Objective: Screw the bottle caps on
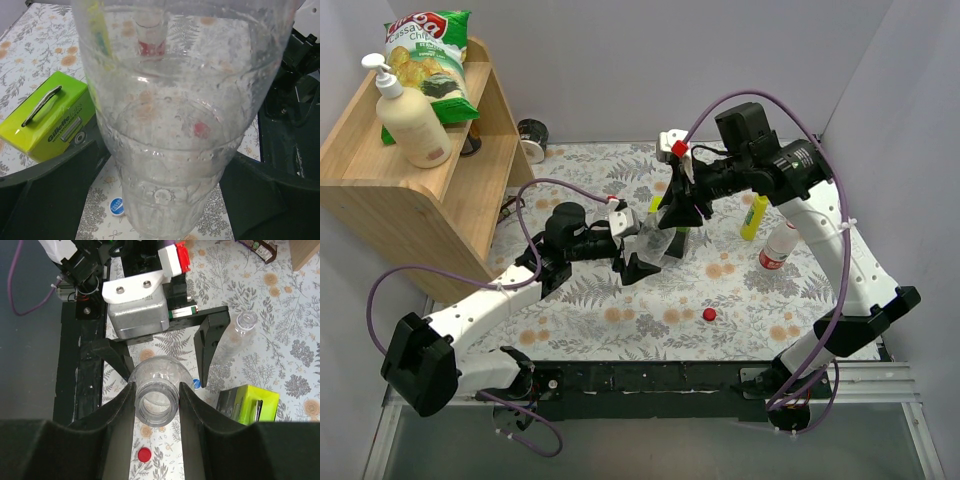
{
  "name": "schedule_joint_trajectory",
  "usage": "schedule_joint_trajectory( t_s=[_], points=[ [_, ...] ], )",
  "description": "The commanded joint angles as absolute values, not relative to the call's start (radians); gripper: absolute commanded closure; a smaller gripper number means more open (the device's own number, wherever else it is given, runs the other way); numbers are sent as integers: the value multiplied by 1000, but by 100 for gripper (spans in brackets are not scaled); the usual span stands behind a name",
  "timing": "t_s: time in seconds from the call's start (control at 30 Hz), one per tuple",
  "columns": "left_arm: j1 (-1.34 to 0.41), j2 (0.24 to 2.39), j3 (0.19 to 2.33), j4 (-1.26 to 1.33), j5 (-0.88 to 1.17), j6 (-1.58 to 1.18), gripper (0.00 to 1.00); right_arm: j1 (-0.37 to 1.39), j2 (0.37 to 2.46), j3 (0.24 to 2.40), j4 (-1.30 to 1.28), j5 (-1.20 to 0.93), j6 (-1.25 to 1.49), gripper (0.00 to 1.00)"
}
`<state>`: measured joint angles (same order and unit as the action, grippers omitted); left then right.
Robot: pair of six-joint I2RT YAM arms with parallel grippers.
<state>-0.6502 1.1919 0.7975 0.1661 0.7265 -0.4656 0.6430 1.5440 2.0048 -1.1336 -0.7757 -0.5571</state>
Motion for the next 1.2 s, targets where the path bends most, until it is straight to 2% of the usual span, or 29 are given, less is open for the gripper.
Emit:
schedule_joint_trajectory(
  t_s=[0.0,0.5,0.67,0.87,1.07,1.17],
  points=[
    [-657,1203,802,189,759,-477,2,647,1549,2057,-1072,-822,-528,99],
    [-657,1238,804,235,761,-488,2,649,1568,2043,-1092,-818,-548,99],
    [-657,1267,825,238,784,-489,6,660,1591,2072,-1098,-804,-555,99],
    [-657,1279,838,235,798,-476,15,687,1612,2088,-1106,-770,-571,99],
    [-657,1276,836,227,796,-483,34,698,1612,2082,-1101,-746,-566,99],
    [-657,1270,831,216,790,-483,36,698,1611,2095,-1098,-732,-563,99]
  ],
)
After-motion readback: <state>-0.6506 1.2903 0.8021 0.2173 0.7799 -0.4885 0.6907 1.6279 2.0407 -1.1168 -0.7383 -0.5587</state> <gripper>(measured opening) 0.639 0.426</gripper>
